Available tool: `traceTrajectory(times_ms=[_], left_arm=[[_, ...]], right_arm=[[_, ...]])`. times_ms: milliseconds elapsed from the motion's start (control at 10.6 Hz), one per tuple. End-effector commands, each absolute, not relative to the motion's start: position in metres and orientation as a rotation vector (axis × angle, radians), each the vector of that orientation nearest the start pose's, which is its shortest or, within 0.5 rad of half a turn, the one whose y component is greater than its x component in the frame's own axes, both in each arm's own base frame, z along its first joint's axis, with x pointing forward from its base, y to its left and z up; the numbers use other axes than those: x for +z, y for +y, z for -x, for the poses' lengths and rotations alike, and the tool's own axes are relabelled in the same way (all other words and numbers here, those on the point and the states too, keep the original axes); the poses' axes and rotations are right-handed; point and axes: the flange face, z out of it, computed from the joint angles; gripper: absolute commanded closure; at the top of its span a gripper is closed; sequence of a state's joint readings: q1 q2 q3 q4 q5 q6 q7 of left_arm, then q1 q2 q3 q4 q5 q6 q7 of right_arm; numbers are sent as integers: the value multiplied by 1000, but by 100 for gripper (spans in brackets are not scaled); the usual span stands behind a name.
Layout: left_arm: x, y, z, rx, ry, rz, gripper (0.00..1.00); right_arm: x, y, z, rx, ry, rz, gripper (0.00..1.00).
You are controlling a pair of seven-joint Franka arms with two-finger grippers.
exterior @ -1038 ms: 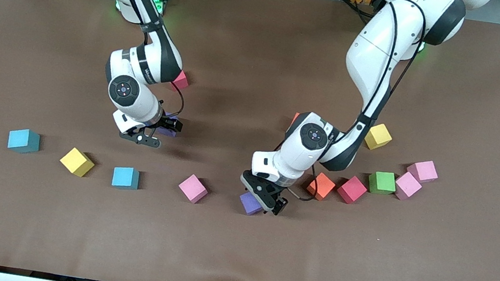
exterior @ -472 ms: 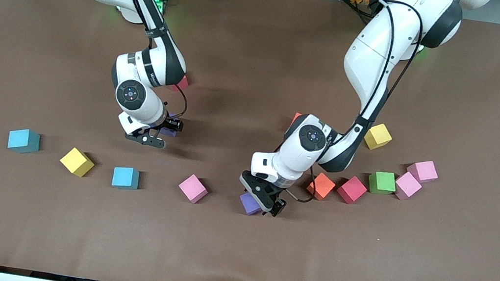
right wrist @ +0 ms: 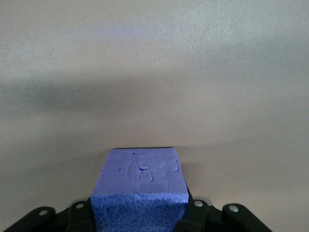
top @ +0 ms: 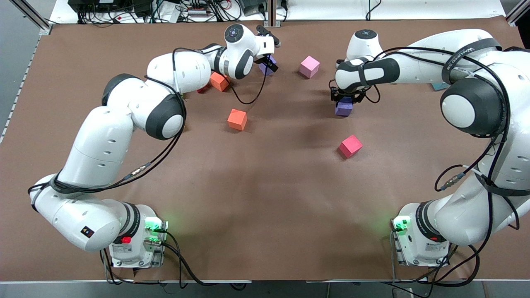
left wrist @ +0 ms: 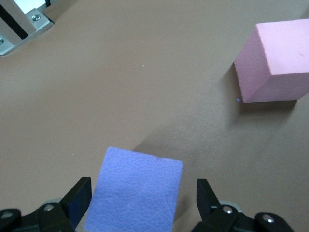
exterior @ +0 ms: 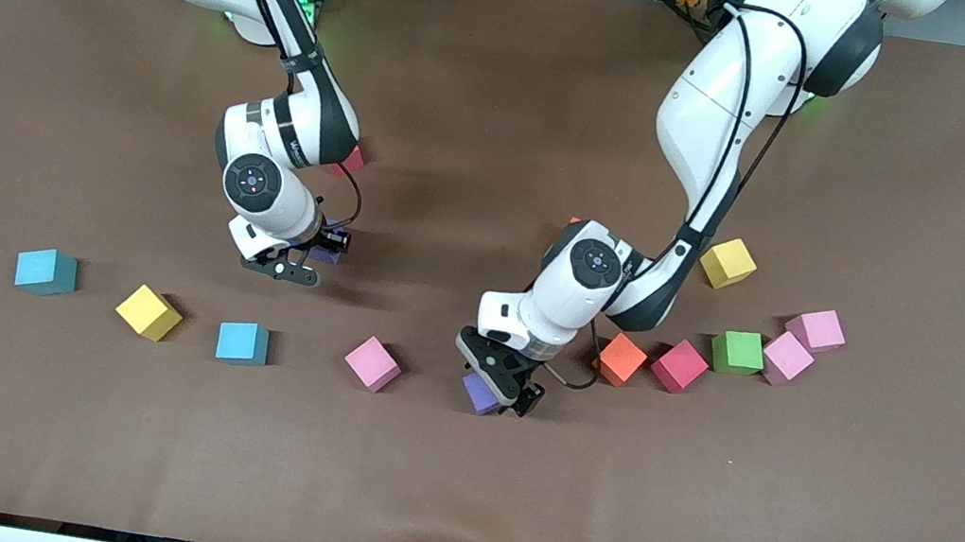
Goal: Form number 2 with 11 blocks
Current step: 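Carry the purple block with the right gripper while the left gripper lifts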
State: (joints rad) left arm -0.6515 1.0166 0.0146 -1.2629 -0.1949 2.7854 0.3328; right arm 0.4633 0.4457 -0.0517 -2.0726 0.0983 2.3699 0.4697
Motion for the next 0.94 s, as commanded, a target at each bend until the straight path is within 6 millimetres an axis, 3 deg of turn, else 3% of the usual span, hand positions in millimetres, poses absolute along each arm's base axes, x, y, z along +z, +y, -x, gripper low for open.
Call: traceTrajectory(times_ms=[0,94,189,283,377,566,755,849], left_arm=[[190,-466,-638,-845,1266,2957,35],[188,-467,-637,-855,1270,2951,60],[188,-466,-638,-853,1272,2947,73],[187,-466,-637,-851,1270,2949,74],[194,-467,-637,-860,1267,2952,79],[229,-466,-634,-869,1257,2970,81],[253,-454,-610,-716,1279,3011,81],[263,-453,-586,-644,1306,3037,81]], right_arm=[[262,234,-525,152,128,3122,43],[295,231,-525,123,82,3108,43],[318,232,-520,117,12,3102,43],[333,234,-513,124,-57,3102,43],[345,251,-495,105,-166,3103,43],[347,286,-455,79,-469,3117,43],[344,333,-417,58,-725,3119,43],[339,350,-395,54,-844,3116,43]])
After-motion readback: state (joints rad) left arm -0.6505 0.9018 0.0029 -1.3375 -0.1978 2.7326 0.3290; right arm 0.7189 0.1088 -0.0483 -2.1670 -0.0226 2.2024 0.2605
